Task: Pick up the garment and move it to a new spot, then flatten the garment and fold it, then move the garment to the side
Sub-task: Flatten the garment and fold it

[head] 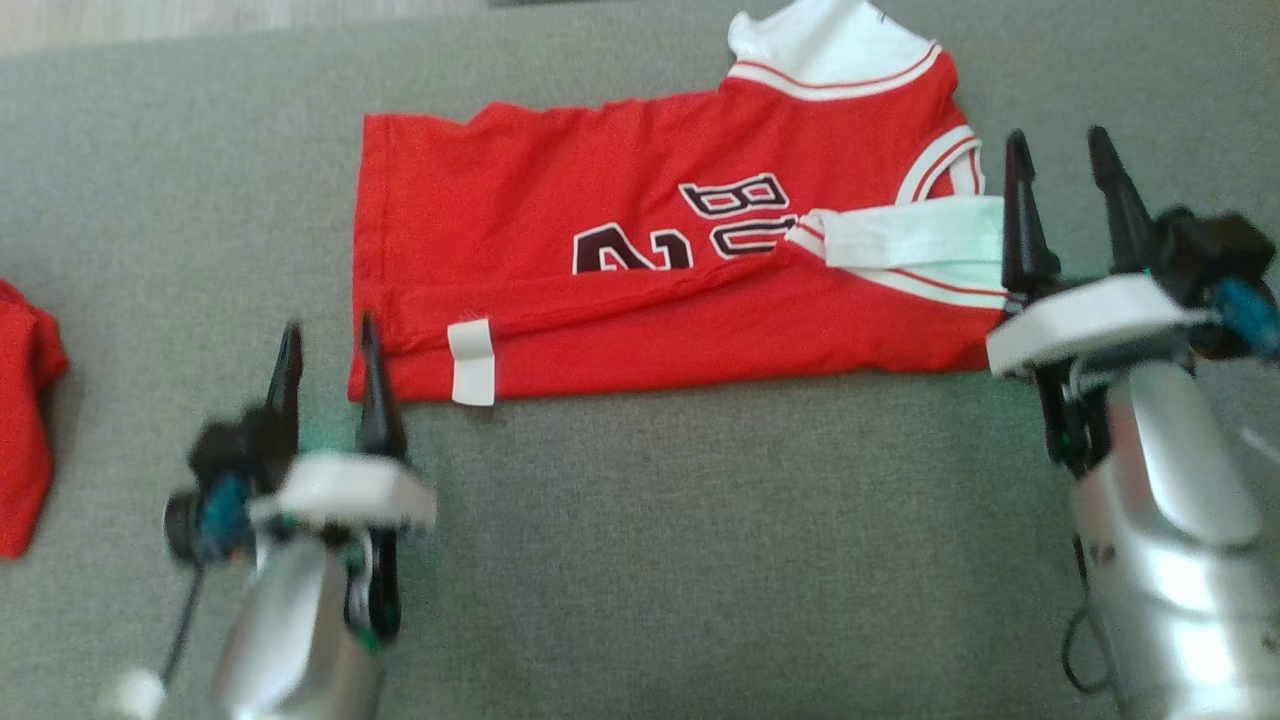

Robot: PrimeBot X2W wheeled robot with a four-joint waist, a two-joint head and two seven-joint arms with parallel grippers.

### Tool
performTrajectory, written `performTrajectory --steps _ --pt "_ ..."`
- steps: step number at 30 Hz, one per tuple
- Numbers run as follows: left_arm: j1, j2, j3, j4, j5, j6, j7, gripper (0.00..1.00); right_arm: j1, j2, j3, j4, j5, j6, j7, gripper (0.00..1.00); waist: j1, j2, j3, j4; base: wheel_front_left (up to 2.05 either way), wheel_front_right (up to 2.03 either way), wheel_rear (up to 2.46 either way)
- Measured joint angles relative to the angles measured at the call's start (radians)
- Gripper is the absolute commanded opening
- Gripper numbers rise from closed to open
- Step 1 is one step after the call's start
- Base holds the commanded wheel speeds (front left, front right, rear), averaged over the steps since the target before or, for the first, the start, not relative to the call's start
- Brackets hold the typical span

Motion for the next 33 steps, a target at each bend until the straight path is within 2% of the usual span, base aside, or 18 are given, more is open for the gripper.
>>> performTrajectory --steps 4,10,19,26,33 --pt "0.150 0.002 0.010 -0.076 0.060 0.018 0.000 1.00 0.148 0.008 -0.028 -0.134 -0.079 0.000 -0.002 1.00 -0.0002 0.0000 -0.039 -0.001 0.00 0.00 0.00" --pt "0.314 0.003 0.012 -0.175 0.094 0.027 0.000 1.00 0.378 0.031 -0.054 -0.158 -0.086 0.000 -0.002 1.00 -0.0003 0.0000 -0.104 0.004 0.00 0.00 0.00" --pt "0.458 0.006 0.012 -0.245 0.108 0.028 0.000 1.00 0.454 0.037 -0.045 -0.171 -0.055 0.000 -0.002 1.00 -0.0004 0.0001 -0.184 0.011 0.00 0.00 0.00" --pt "0.450 0.008 -0.002 -0.243 0.100 0.016 0.000 1.00 0.463 0.038 -0.026 -0.165 -0.055 0.000 -0.002 1.00 -0.0001 0.0000 -0.172 0.008 0.00 0.00 0.00" --pt "0.326 0.008 -0.009 -0.172 0.038 -0.034 0.000 1.00 0.417 0.038 -0.010 -0.165 -0.048 0.000 -0.002 1.00 0.0000 0.0000 -0.115 0.006 0.00 0.00 0.00"
